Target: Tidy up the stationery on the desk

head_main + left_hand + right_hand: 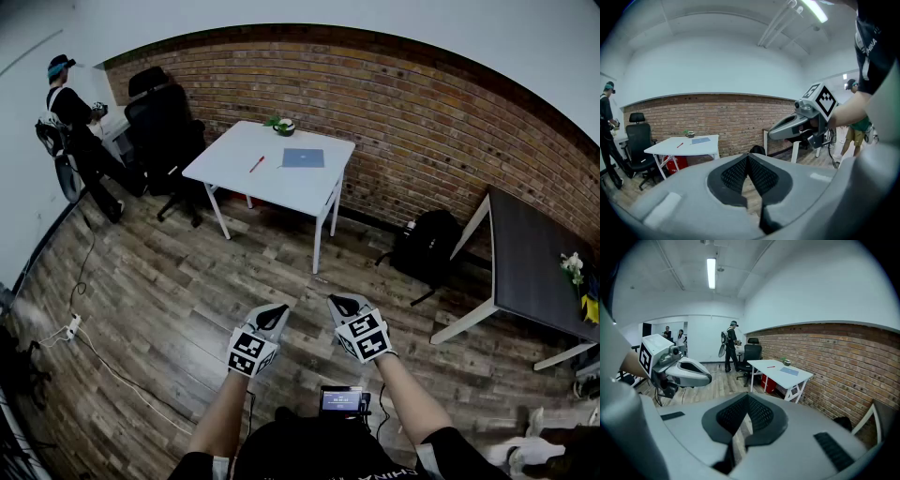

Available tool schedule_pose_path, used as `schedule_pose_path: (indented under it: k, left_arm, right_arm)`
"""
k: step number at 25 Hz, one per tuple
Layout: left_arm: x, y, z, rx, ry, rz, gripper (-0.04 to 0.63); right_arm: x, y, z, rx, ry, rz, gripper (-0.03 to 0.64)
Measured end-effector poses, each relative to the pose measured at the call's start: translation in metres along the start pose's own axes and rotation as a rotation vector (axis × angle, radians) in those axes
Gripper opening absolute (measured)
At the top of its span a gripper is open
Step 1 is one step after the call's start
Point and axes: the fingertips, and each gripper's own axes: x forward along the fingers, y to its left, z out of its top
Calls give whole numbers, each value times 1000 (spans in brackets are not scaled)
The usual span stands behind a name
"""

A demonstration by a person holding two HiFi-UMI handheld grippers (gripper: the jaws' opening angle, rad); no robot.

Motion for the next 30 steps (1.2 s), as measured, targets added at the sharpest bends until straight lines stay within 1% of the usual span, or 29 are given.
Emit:
schedule_pose_path:
  k: [9,15,23,30]
  left_arm:
    - [2,6,6,-7,0,28,6]
    - [3,6,7,-12,3,40,6]
    - [3,3,8,-25,2,37,6]
    - [5,-5,9,-16,12,36,6]
  right_arm:
    - [0,0,5,-33,-8,0,9]
    - [-3,0,7,-54,-36,-3,9]
    - [-6,-1,6,-48,-38,8,9]
    - [-13,-5,3,-40,-38,14,9]
